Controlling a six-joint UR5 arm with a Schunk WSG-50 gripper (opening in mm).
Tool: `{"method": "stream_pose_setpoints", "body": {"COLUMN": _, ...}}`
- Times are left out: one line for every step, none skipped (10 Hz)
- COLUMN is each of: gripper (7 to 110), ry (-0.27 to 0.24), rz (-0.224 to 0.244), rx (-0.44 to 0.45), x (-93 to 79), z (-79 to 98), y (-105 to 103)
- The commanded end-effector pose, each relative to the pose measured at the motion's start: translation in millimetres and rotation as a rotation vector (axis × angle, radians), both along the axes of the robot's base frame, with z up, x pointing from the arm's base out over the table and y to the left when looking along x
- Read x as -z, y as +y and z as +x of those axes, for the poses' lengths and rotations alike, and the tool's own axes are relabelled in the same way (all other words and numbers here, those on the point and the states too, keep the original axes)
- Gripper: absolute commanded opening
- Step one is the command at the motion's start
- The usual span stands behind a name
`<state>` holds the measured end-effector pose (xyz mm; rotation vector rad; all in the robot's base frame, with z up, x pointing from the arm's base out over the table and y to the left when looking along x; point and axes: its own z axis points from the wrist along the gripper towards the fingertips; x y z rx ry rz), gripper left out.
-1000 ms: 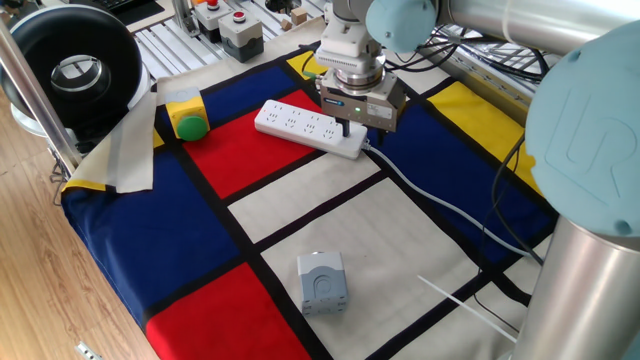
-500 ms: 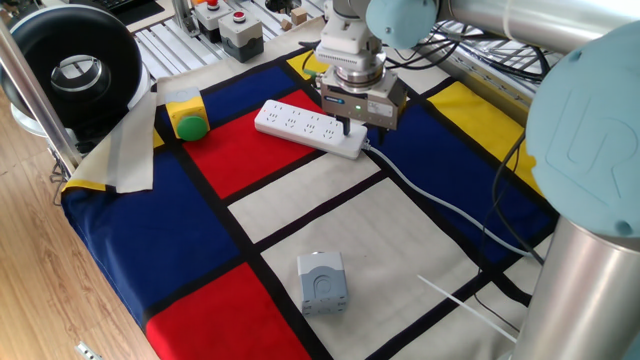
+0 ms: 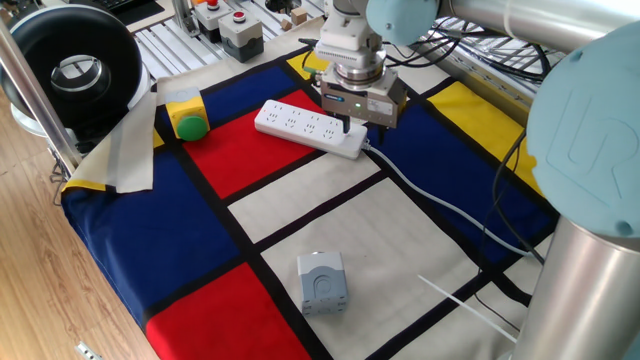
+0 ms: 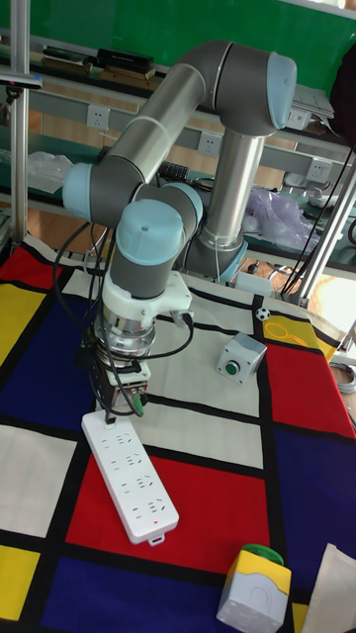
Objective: Turn on the power strip by pressing the button
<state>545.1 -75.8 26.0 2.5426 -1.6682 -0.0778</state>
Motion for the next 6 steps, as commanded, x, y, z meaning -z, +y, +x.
{"method": "stream_pose_setpoints", "body": {"gripper": 66, "ry": -0.006, "rz": 0.016, "rx": 0.024, "x": -8.2, "z": 2.0, "y": 3.6}}
{"method": "stream_pose_setpoints", "body": {"gripper": 66, "ry": -0.008, "rz": 0.018, "rx": 0.038, "x": -13.3, "z": 2.1, "y": 5.7}}
{"method": "stream_pose_setpoints", "body": {"gripper": 66, "ry": -0.01, "rz": 0.03, "rx": 0.055, "x": -16.9, "z": 1.5, "y": 9.0}}
{"method": "stream_pose_setpoints", "body": {"gripper": 66, "ry": -0.012, "rz": 0.046, "rx": 0.078, "x": -19.5, "z": 0.6, "y": 13.0}}
{"method": "stream_pose_setpoints", "body": {"gripper": 66, "ry": -0.011, "rz": 0.05, "rx": 0.113, "x": -22.6, "z": -1.5, "y": 14.0}}
{"method": "stream_pose_setpoints", "body": {"gripper": 66, "ry": -0.02, "rz": 0.044, "rx": 0.162, "x": -26.3, "z": -0.9, "y": 13.4}}
